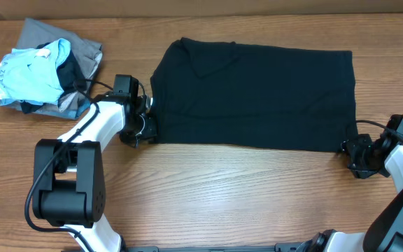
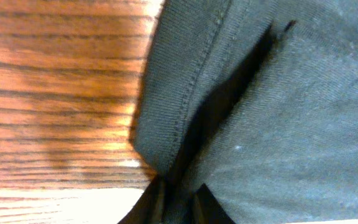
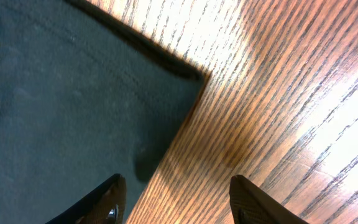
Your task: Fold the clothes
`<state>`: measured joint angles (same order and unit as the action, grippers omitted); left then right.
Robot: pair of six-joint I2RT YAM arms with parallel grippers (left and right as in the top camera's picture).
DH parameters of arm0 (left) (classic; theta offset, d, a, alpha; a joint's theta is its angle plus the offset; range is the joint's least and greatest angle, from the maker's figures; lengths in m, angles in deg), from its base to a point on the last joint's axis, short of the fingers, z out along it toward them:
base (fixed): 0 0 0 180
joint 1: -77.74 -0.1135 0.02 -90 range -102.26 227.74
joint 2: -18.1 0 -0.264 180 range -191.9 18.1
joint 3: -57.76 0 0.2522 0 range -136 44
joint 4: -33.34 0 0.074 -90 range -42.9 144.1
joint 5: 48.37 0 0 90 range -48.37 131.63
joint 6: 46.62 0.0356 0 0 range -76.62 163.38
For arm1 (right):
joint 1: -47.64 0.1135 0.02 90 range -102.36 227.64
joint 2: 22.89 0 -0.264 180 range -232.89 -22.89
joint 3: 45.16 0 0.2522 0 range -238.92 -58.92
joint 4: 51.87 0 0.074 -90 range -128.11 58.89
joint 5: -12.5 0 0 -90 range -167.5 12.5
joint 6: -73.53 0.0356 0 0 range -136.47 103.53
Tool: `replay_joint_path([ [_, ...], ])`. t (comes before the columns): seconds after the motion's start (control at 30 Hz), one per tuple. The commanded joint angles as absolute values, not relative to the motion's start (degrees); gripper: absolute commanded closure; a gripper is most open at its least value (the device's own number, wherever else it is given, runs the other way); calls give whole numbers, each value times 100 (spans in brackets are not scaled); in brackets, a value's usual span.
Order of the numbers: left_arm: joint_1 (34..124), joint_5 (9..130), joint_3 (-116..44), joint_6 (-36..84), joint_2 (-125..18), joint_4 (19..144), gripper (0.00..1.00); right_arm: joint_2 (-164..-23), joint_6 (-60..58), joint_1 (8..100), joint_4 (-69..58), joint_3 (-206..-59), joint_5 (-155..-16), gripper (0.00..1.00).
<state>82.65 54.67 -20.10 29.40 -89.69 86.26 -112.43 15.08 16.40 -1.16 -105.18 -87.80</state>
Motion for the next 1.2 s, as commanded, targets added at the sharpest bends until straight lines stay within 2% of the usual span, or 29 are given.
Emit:
replay_joint_path([
  [0.0,8289,5174,-1833,2684,-9045,8742,96,-11256,1503,1655,-221,-10465,-8809,43],
  [0.17,8289,4999,-1835,2555,-9045,8750,96,-11346,1497,1684,-955,-10190,-9265,44],
  [0.27,8291,5001,-1835,2555,-9045,8742,96,-11497,1499,1769,-1307,-10120,-9440,52],
  [0.4,8289,4999,-1835,2555,-9043,8759,96,-11730,1501,1909,-1346,-10120,-9451,72],
  [0.43,8287,4997,-1835,2555,-9043,8766,96,-11741,1501,1909,-1344,-10120,-9449,82],
  [0.47,8278,4999,-1837,2555,-9043,8783,96,-11741,1501,1909,-1333,-10122,-9456,87],
  [0.5,8226,4999,-1848,2507,-9034,8951,96,-11669,1501,1872,-960,-10245,-9379,96],
  [0.8,7507,4693,-1848,2129,-8420,10392,96,-10686,1499,1671,1676,-10730,-8710,96],
  [1.0,7402,4092,-1846,2070,-8221,11408,92,-10174,1501,1671,2730,-10730,-8564,96],
  [1.03,7402,4022,-1846,2033,-8221,11480,91,-10144,1501,1671,2780,-10730,-8542,94],
  [1.07,7402,3943,-1846,1961,-8221,11603,89,-10111,1501,1671,2780,-10730,-8498,80],
  [1.1,7400,3954,-1846,1957,-8221,11585,81,-10104,1501,1671,2677,-10730,-8481,48],
  [1.13,7402,3952,-1850,1959,-8219,11550,75,-10104,1503,1671,2557,-10730,-8483,36],
  [1.17,7400,3967,-1868,1959,-8217,11526,65,-10104,1503,1671,2417,-10741,-8485,31],
])
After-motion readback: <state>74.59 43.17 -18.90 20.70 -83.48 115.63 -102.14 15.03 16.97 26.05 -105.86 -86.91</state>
